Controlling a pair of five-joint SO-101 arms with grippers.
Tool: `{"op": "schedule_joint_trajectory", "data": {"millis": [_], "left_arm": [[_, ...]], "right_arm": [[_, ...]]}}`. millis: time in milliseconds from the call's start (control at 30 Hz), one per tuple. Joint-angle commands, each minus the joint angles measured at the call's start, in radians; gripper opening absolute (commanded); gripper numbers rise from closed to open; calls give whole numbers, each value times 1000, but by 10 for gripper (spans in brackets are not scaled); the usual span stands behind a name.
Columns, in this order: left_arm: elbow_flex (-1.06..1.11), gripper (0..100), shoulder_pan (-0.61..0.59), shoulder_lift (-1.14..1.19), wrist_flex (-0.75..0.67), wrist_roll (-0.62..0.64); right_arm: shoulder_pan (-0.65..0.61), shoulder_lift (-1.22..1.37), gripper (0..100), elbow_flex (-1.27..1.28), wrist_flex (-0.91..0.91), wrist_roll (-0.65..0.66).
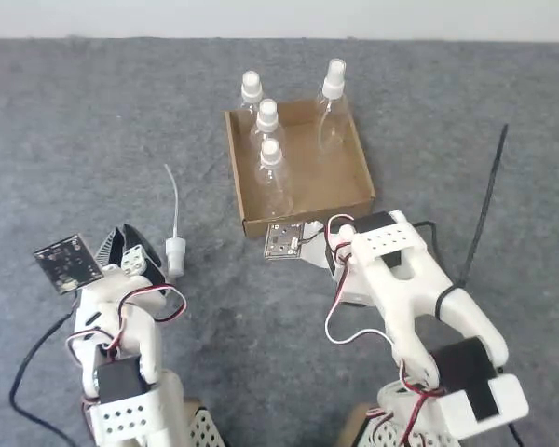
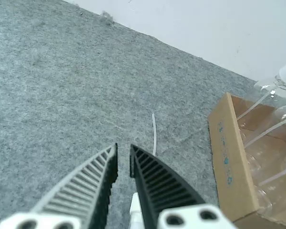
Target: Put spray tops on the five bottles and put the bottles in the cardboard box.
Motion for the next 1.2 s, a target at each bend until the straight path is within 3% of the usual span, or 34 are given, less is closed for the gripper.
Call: {"op": "schedule_joint_trajectory", "data": {"millis": [0,300,467,567,800,933,1167], "left_arm": [[-12,43,2,-12,-15,-8],[-12,43,2,-12,-15,-8],[-12,43,2,-12,-15,-8],[-12,43,2,-12,-15,-8],[-12,43,2,-12,-15,-8],[-12,43,2,-12,-15,-8],[-12,43,2,-12,-15,-8]], "right_arm": [[13,-4,102,-63,-10,-8],[65,4,73,-181,-1,-407],[65,4,77,-186,-1,-497],[65,5,107,-184,-1,-502],[68,7,297,-183,42,-488],[81,15,269,-183,42,-373],[108,120,250,-190,21,-295]]}}
